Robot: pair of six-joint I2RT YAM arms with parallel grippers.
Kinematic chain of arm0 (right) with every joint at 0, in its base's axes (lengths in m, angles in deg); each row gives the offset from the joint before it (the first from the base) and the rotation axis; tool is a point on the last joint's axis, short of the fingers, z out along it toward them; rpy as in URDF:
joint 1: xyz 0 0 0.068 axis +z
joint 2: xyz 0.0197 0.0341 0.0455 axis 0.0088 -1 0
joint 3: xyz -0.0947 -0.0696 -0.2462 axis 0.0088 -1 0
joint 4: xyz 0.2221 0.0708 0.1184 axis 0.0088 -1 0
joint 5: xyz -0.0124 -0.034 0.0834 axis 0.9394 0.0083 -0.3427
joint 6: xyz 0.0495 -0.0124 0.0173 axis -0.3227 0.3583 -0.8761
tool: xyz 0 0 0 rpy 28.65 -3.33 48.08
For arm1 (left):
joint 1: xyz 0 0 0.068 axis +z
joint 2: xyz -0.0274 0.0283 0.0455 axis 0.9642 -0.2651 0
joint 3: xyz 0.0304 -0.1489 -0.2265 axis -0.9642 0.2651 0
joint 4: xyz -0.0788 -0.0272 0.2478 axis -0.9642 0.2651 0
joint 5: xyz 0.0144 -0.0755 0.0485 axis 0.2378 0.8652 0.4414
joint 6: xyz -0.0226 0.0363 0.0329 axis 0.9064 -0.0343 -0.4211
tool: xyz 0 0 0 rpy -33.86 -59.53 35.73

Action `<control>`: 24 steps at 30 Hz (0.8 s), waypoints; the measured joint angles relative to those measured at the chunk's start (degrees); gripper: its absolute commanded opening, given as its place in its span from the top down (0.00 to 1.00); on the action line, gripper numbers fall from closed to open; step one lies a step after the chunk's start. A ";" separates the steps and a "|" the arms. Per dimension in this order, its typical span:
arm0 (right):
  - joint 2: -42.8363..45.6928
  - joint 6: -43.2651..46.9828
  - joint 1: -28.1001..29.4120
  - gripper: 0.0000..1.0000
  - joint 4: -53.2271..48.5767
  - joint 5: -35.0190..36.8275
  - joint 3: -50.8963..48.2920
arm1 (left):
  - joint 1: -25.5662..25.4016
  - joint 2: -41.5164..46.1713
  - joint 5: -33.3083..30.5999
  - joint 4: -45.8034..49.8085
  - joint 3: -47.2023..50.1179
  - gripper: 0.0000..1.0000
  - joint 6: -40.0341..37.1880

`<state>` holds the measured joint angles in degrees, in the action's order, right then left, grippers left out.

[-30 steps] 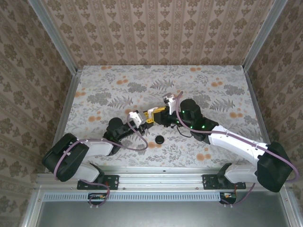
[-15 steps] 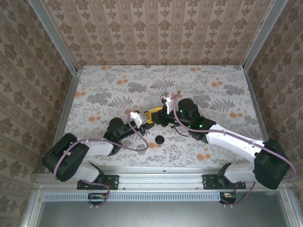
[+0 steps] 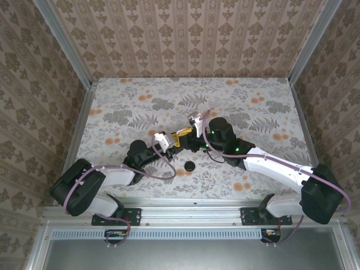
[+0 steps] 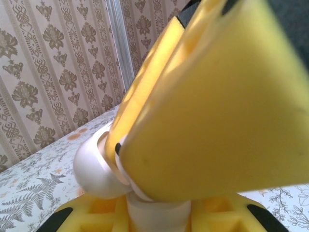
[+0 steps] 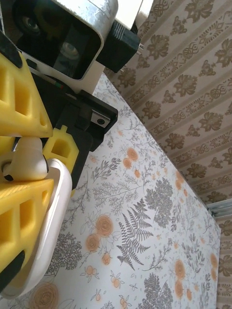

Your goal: Insert wireless bluetooth earbuds into charging case

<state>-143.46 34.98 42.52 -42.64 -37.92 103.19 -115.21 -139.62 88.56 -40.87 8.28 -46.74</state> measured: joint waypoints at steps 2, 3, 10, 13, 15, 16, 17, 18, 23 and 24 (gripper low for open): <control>0.00 0.46 0.00 0.73 -0.24 0.00 0.07 | -0.11 0.00 0.00 0.15 0.00 0.90 0.02; 0.00 0.61 0.00 0.73 -0.42 0.00 0.11 | -0.17 0.00 -0.04 0.17 0.00 0.90 0.04; -0.02 0.57 0.00 0.63 -1.09 -0.52 0.59 | -0.22 0.09 -0.17 0.20 -0.02 0.90 0.37; -0.02 0.55 0.00 0.56 -1.05 -0.61 0.70 | -0.22 0.28 -0.35 0.35 -0.02 0.90 0.44; 0.00 0.35 0.07 0.53 -1.05 -0.63 0.85 | -0.22 0.46 -0.55 0.46 -0.02 0.90 0.44; 0.09 0.33 0.13 0.52 -1.01 -0.61 0.85 | -0.22 0.57 -0.61 0.55 -0.02 0.90 0.44; 0.24 0.15 0.15 0.51 -1.03 -0.59 0.85 | -0.22 0.70 -0.74 0.59 -0.02 0.90 0.44; 0.44 -0.09 0.15 0.50 -1.07 -0.57 0.85 | -0.22 0.85 -0.81 0.55 -0.02 0.90 0.44; 2.01 -1.01 0.15 0.47 -1.46 0.02 0.85 | -0.22 1.73 -0.87 0.09 -0.02 0.90 0.44; 2.38 -1.18 0.15 0.46 -1.51 0.22 0.85 | -0.22 1.79 -0.90 0.11 -0.02 0.90 0.44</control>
<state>-141.08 33.80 42.67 -44.14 -37.70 104.04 -115.42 -137.83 87.66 -40.76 8.26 -46.30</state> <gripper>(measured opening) 0.529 0.225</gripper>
